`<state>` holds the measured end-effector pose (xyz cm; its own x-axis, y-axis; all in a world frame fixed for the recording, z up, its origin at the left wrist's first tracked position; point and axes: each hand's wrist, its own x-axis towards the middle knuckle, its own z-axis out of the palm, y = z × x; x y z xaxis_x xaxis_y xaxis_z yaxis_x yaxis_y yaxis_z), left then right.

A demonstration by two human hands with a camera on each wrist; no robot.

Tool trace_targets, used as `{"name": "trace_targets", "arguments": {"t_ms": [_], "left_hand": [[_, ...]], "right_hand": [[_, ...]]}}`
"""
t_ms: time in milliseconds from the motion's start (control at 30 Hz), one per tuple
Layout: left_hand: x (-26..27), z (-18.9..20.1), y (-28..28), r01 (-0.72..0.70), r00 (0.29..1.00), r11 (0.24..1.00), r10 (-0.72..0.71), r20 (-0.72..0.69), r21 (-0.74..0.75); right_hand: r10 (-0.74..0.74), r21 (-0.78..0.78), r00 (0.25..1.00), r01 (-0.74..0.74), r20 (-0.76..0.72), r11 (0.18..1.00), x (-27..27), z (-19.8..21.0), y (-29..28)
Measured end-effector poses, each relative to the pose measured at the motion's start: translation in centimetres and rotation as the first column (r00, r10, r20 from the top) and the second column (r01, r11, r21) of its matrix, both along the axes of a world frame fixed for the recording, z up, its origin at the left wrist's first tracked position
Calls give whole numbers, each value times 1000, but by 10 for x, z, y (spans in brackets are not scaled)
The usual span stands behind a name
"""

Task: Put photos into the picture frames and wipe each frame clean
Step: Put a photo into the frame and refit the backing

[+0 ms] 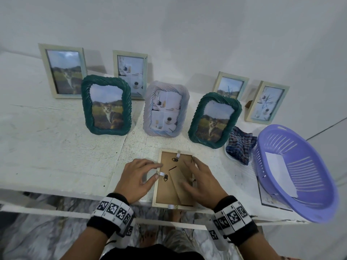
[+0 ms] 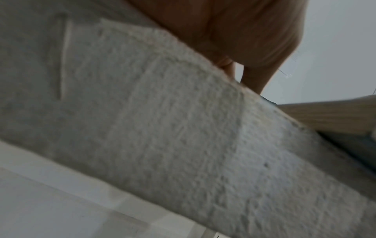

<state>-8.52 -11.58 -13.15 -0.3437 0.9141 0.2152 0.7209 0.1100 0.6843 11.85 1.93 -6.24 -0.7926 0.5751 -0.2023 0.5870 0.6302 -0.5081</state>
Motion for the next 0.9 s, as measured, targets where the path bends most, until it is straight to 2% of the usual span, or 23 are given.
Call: {"name": "trace_targets", "arguments": {"t_ms": [133, 633, 767, 900], "left_hand": [[0, 1, -1, 5, 1000, 1000, -5, 2, -6], [3, 6, -1, -4, 1000, 1000, 4, -2, -23], [3, 8, -2, 0, 1000, 1000, 0, -3, -28], [4, 10, -2, -1, 1000, 999, 2, 4, -39]], "right_hand": [[103, -54, 986, -97, 129, 994, 19, -2, -24], [-11, 100, 1000, 9, 28, 995, 13, -28, -48], [-75, 107, 997, 75, -5, 991, 8, -33, -51], [-75, 50, 996, 77, -44, 996, 12, -34, -47]]}}
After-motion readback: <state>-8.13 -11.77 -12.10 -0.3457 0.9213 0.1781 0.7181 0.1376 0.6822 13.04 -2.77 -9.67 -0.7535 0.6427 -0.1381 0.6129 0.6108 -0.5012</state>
